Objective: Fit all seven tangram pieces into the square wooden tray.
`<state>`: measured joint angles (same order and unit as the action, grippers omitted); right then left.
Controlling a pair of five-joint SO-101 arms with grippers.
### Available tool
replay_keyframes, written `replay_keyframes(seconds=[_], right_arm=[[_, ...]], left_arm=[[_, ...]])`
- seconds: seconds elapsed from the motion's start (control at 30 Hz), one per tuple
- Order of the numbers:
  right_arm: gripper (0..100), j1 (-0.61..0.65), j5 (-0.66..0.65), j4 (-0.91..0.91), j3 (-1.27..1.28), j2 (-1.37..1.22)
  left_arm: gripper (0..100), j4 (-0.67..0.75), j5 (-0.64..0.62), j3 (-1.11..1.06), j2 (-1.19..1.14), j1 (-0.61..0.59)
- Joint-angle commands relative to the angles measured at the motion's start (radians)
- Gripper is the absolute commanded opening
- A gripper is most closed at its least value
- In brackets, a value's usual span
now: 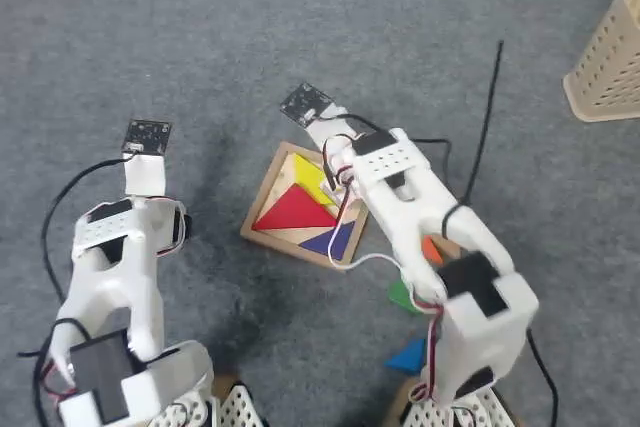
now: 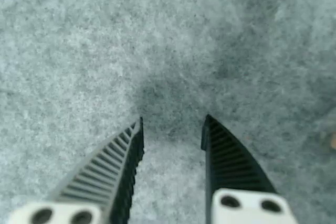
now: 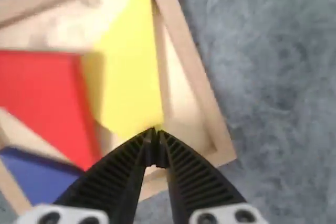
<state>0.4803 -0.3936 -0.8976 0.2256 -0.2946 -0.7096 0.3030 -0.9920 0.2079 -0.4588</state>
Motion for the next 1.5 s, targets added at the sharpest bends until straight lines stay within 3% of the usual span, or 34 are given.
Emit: replay_keyframes(seconds=[0.0,0.33,0.5,0.67,0.97,1.3,1.4,1.47], right_arm=[[0.7,-0.025,-0.023,0.016,-0.117,-0.064],[0.7,-0.153,-0.051,-0.097,-0.374,-0.228],[0.9,-0.154,0.101,-0.239,-0.443,-0.130],[1.3,-0.150,0.269,-0.340,-0.358,0.016],[16.7,-0.045,0.428,-0.136,0.021,0.131],[16.6,-0.036,0.704,-0.120,0.023,0.041],[13.9,-0.068,0.698,-0.125,0.021,0.001],[6.3,-0.099,0.649,-0.119,0.018,-0.012]], left_arm=[[18,0.018,0.011,0.002,0.046,0.002],[18,0.018,0.011,0.002,0.046,0.002],[18,0.018,0.011,0.002,0.046,0.002],[18,0.018,0.011,0.002,0.046,0.002],[18,0.018,0.011,0.002,0.046,0.002],[18,0.018,0.011,0.002,0.046,0.000],[18,0.018,0.011,0.002,0.046,0.000],[18,0.018,0.011,0.002,0.046,0.000]])
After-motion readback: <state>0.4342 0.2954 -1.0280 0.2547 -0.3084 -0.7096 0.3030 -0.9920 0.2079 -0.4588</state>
